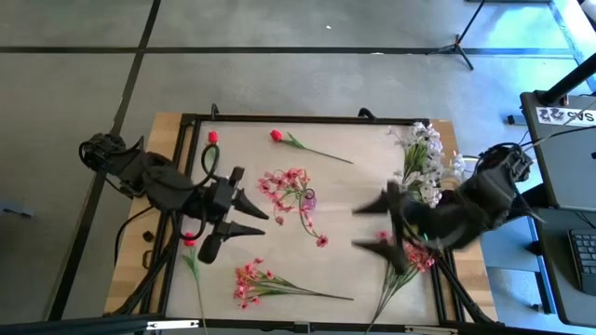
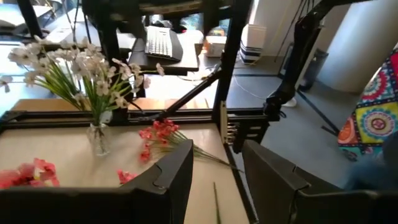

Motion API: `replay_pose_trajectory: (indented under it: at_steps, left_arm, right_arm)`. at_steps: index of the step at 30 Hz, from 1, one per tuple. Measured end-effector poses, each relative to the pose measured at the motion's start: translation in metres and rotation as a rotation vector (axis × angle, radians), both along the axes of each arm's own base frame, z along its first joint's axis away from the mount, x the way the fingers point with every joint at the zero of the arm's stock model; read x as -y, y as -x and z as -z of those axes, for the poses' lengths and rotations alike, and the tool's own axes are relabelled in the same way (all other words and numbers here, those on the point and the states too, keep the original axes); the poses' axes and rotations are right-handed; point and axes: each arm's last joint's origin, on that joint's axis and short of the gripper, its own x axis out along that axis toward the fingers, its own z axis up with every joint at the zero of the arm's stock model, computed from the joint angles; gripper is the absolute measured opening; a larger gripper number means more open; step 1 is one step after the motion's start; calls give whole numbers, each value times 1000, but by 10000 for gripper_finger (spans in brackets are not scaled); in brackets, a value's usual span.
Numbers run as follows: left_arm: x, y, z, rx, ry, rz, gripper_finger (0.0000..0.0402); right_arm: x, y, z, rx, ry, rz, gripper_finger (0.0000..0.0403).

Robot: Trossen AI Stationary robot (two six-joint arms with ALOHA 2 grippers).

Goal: Sort flowers into vase by color
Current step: Put the right pink flowers in the violet vase

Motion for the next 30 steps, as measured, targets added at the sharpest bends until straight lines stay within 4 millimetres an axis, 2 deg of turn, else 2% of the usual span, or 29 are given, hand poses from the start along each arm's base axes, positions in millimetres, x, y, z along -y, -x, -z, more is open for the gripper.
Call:
replay_pose_trajectory:
  at_steps: [4, 11, 15, 17, 22, 25, 30]
  left_arm:
    - [4, 2, -1, -2, 46, -1, 138]
    - [13, 7, -1, -10, 143, -68, 138]
    - [19, 7, 2, -12, 172, -114, 138]
    - [22, 5, 4, -15, 163, -130, 138]
    - [29, 3, 8, -36, 133, -91, 136]
    - [27, 4, 9, -38, 66, -75, 132]
    - [22, 18, 9, -105, 48, 23, 127]
  right_arm:
    - [-44, 15, 8, -22, -113, -117, 337]
    - [-116, 49, 38, -216, -342, -262, 337]
    - [-151, 68, 64, -401, -495, -223, 337]
    - [-164, 73, 84, -529, -581, -98, 337]
    - [-173, 66, 135, -782, -789, 451, 337]
    - [-172, 43, 160, -933, -751, 595, 337]
    - [-149, -4, 197, -1078, -677, 831, 337]
